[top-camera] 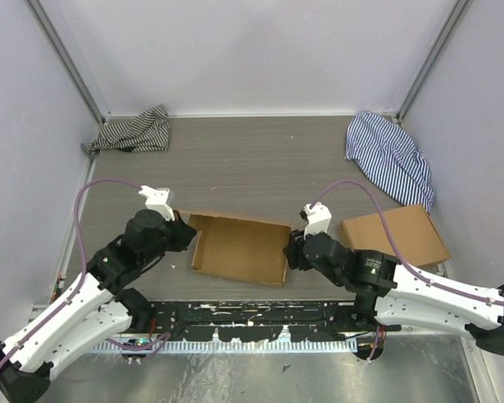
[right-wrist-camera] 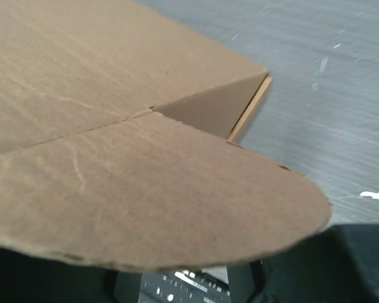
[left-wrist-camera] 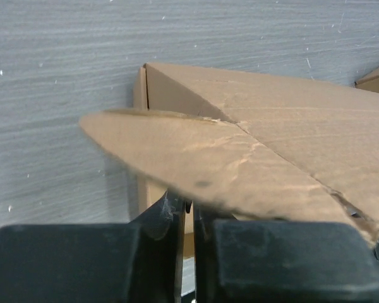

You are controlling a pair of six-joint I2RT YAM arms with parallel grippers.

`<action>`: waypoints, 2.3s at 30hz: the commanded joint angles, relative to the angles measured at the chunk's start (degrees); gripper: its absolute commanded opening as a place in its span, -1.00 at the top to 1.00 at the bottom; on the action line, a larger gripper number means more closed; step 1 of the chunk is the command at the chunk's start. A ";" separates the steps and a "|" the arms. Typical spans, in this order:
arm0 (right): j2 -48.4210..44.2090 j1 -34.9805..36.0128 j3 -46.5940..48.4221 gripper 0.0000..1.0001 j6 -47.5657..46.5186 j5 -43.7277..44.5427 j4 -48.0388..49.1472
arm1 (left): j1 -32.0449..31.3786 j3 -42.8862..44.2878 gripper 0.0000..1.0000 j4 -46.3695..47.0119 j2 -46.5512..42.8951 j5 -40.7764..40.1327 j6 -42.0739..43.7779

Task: Fold the paper box

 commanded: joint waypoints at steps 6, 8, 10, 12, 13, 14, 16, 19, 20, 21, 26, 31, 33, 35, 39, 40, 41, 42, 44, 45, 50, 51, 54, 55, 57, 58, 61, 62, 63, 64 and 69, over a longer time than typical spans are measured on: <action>-3.06 0.48 5.51 -0.06 -2.27 -26.75 -4.53 | -0.28 2.12 0.24 -14.51 -6.63 5.86 -10.03; -4.48 0.48 6.10 -0.11 -2.31 -28.19 -5.44 | -0.31 3.02 0.13 -16.85 -7.41 7.03 -11.34; -5.78 0.48 6.21 -0.21 -2.59 -30.65 -6.03 | -0.32 3.86 0.09 -19.39 -8.11 7.33 -12.35; -6.86 0.48 6.12 -0.44 -2.62 -33.35 -6.41 | -0.37 4.27 0.06 -21.30 -8.89 7.66 -13.52; -7.39 0.48 6.02 -0.53 -2.64 -34.34 -6.46 | -0.40 4.44 0.04 -22.12 -9.38 8.28 -14.46; -8.07 0.48 5.87 -0.59 -2.48 -34.78 -6.47 | -0.36 4.66 0.00 -22.69 -9.82 9.36 -15.28; -9.51 0.48 5.82 -0.62 -2.16 -34.84 -5.93 | -0.38 5.39 -0.06 -23.82 -10.93 10.87 -17.53; -11.57 0.48 7.23 -0.63 -2.92 -34.82 -4.02 | -0.35 6.84 -0.06 -24.48 -14.13 12.70 -20.61; -11.93 0.43 8.14 -0.63 -3.50 -34.73 -3.50 | -0.28 7.42 -0.05 -24.38 -15.42 13.13 -21.05; -12.10 0.47 9.20 -0.62 -3.94 -34.07 -3.22 | -0.36 8.21 -0.03 -24.32 -16.69 13.40 -21.49; -9.01 0.43 13.91 -0.53 -6.23 -27.00 -2.40 | -0.29 11.80 0.09 -22.53 -23.07 11.80 -22.25; 1.40 0.48 17.12 -0.29 -8.53 -19.67 -0.01 | -0.33 13.76 0.03 -18.18 -20.63 7.65 -19.23; 6.87 0.41 19.08 -0.16 -9.39 -17.03 0.68 | -0.31 14.72 0.03 -16.23 -15.95 6.98 -16.89; 12.19 0.48 20.59 -0.06 -10.16 -15.36 1.13 | -0.31 14.93 0.03 -14.47 -9.77 6.78 -14.94; 20.72 0.36 20.12 0.28 -8.64 -11.14 1.87 | -0.30 14.94 0.19 -14.66 5.53 9.18 -12.07; 22.36 0.39 19.06 0.34 -8.03 -10.71 2.46 | -0.36 14.74 0.26 -15.24 8.89 9.12 -11.49; 23.74 0.39 17.82 0.38 -7.61 -10.83 3.31 | -0.37 14.31 0.34 -15.68 11.75 8.87 -11.01; 25.00 0.37 16.53 0.39 -7.25 -11.05 4.22 | -0.38 13.66 0.36 -15.70 13.93 8.37 -10.59; 27.67 0.15 13.38 0.44 -6.22 -11.12 5.72 | -0.42 11.85 0.38 -15.39 16.78 6.71 -10.02; 28.86 -0.12 12.39 0.44 -5.93 -11.31 6.23 | -0.42 11.13 0.39 -15.16 17.78 5.96 -9.76; 32.85 -3.45 7.48 0.47 -4.86 -13.25 9.69 | -0.39 8.07 0.40 -12.32 23.27 4.47 -8.77; 33.46 -4.90 6.53 0.48 -4.93 -14.64 10.87 | -0.38 7.82 0.40 -11.71 24.96 4.49 -8.77; 34.49 -9.25 4.19 0.49 -6.20 -18.24 14.34 | -0.37 7.39 0.42 -9.09 30.92 5.76 -9.04; 34.79 -10.23 4.00 0.49 -6.67 -18.56 14.93 | -0.42 7.50 0.43 -8.25 32.42 6.11 -9.08; 35.56 -11.65 4.69 0.50 -7.76 -17.72 15.24 | -0.44 7.68 0.44 -6.15 34.97 6.30 -9.13; 36.05 -12.22 5.31 0.50 -8.51 -17.40 15.29 | -0.37 7.80 0.44 -5.23 36.87 6.27 -9.12; 38.08 -15.25 7.47 0.50 -10.91 -18.43 16.31 | -0.40 9.79 0.46 -4.16 41.27 4.41 -8.59; 38.92 -16.54 8.20 0.49 -11.64 -18.92 16.75 | -0.41 10.99 0.49 -4.10 42.56 3.43 -8.21; 39.85 -17.85 9.02 0.49 -12.28 -19.60 17.20 | -0.43 12.34 0.50 -4.19 43.91 2.34 -7.85; 40.85 -19.07 9.81 0.50 -12.81 -19.69 17.64 | -0.40 13.94 0.50 -4.40 45.32 1.13 -7.38; 45.44 -25.02 14.33 0.50 -14.08 -23.61 20.25 | 0.02 23.82 0.52 -4.55 52.20 -3.15 -3.63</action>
